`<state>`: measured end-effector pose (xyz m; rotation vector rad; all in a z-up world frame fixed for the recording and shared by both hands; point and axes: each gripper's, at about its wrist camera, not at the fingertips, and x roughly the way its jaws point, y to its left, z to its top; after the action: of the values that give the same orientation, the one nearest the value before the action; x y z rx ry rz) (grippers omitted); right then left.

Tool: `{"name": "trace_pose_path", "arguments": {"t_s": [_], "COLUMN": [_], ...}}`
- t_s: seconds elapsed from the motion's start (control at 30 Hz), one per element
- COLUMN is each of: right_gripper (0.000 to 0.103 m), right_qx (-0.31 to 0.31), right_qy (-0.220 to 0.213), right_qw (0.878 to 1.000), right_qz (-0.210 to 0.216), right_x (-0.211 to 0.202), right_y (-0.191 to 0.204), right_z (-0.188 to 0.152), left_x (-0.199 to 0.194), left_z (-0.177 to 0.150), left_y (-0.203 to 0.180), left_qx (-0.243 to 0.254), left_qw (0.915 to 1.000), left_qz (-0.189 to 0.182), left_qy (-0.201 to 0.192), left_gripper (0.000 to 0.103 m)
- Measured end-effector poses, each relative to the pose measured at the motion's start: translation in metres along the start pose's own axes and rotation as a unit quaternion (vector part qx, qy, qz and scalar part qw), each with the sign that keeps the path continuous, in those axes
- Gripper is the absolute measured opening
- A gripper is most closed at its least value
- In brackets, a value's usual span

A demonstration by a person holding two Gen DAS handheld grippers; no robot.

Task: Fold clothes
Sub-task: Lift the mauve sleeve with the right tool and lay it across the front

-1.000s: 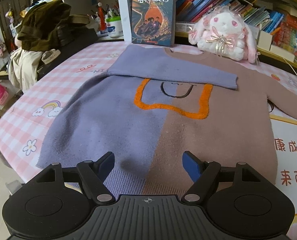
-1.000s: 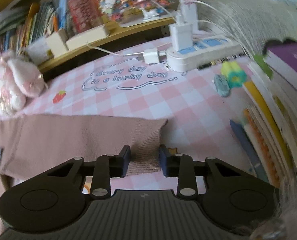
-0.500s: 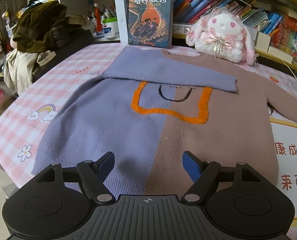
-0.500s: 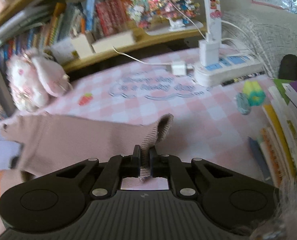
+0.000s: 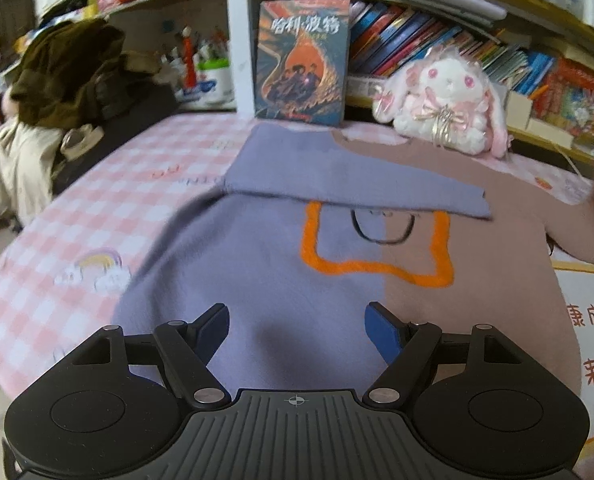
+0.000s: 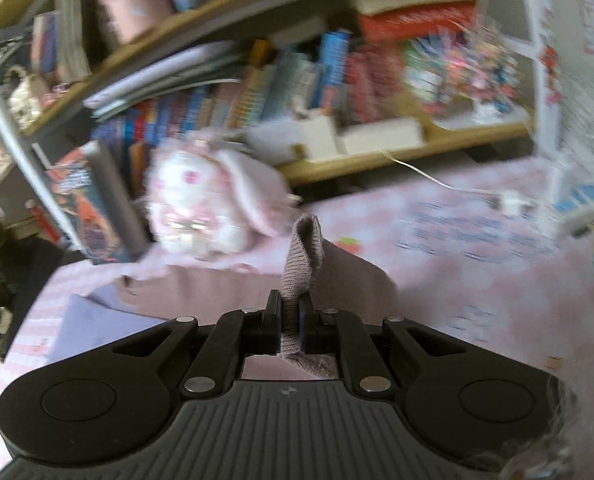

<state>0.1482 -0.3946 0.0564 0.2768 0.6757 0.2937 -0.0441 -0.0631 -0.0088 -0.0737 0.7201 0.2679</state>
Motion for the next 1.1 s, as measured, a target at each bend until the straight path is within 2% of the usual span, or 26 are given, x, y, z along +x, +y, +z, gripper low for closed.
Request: {"name": "trace_pose_path", "arguments": {"t_s": [0.37, 0.63, 0.9, 1.1], "right_gripper": [0.007, 0.007, 0.007, 0.007], "right_qx": [-0.046, -0.064, -0.094, -0.101], "right_qy": [-0.036, -0.035, -0.017, 0.009], "right_qw": [0.998, 0.997, 0.995, 0.995], "right_qz": [0.028, 0.034, 0.027, 0.015], "right_x": [0.012, 0.038, 0.08, 0.111], "right_y": [0.145, 0.227, 0.286, 0.304], "right_z": [0.016, 0.006, -0.007, -0.02], "left_x": [-0.001, 0.004, 0.01, 0.012], "left_z": [0.02, 0.021, 0.019, 0.016], "left_y": [0.086, 0.13, 0.167, 0.188], "left_qx": [0.024, 0.039, 0.027, 0.014], "left_qw": [0.9961, 0.9928, 0.9939, 0.9955], "left_qz": [-0.062, -0.09, -0.085, -0.072], "left_qy": [-0.057, -0.068, -0.065, -0.06], "left_gripper": [0.077, 0.077, 0.077, 0.077]}}
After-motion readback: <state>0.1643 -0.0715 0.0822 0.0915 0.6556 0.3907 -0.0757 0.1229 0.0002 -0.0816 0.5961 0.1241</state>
